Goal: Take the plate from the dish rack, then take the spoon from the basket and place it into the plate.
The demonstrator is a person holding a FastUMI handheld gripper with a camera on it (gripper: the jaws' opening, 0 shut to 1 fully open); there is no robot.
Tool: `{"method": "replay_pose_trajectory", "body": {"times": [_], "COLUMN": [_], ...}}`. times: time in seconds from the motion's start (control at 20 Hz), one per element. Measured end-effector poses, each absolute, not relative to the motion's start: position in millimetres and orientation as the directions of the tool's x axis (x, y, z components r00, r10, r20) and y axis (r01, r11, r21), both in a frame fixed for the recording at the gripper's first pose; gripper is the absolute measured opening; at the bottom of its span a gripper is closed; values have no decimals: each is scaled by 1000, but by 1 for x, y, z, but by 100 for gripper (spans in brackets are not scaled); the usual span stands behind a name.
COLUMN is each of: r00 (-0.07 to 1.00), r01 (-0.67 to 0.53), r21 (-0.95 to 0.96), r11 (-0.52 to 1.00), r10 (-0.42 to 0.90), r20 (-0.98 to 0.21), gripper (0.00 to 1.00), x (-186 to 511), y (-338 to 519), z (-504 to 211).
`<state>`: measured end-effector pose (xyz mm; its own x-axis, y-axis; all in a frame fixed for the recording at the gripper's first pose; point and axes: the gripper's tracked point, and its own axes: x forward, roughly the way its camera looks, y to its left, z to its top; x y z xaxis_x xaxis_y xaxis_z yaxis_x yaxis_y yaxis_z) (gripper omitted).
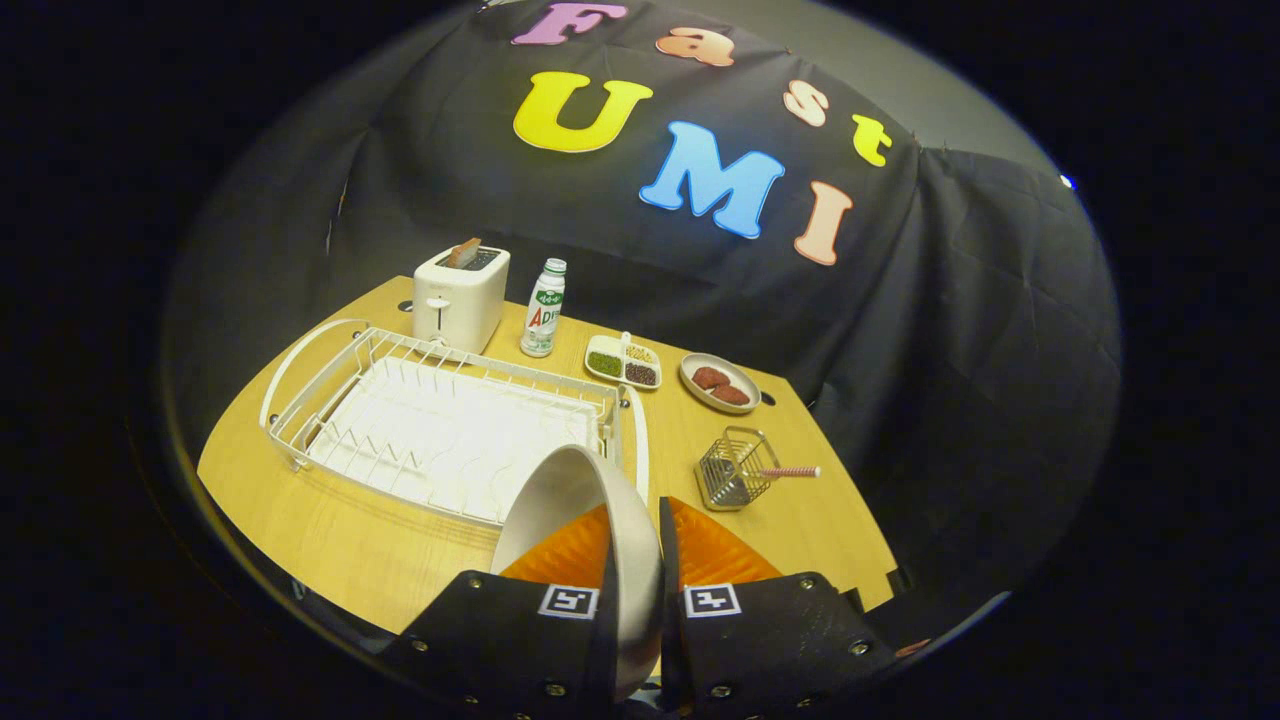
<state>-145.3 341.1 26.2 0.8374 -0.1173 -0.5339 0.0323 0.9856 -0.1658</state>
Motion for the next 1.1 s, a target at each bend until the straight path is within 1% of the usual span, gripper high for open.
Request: {"method": "replay_pose_trajectory", "body": {"times": [0.3, 0.45, 0.7, 0.95, 1.1], "r00": [789, 764, 751, 723, 703], "r01": [-18, -24, -50, -1, 26], "r21": [44, 95, 241, 292, 289], "r11": [999, 995, 969, 956, 957], "r10": [41, 79, 195, 203, 188], "r20": [-613, -640, -630, -661, -686], "gripper": [17, 17, 20, 21, 21], "x": [-153, -158, -155, -157, -160], "y": [340, 338, 348, 336, 325], "z": [-26, -46, -62, -94, -110]}}
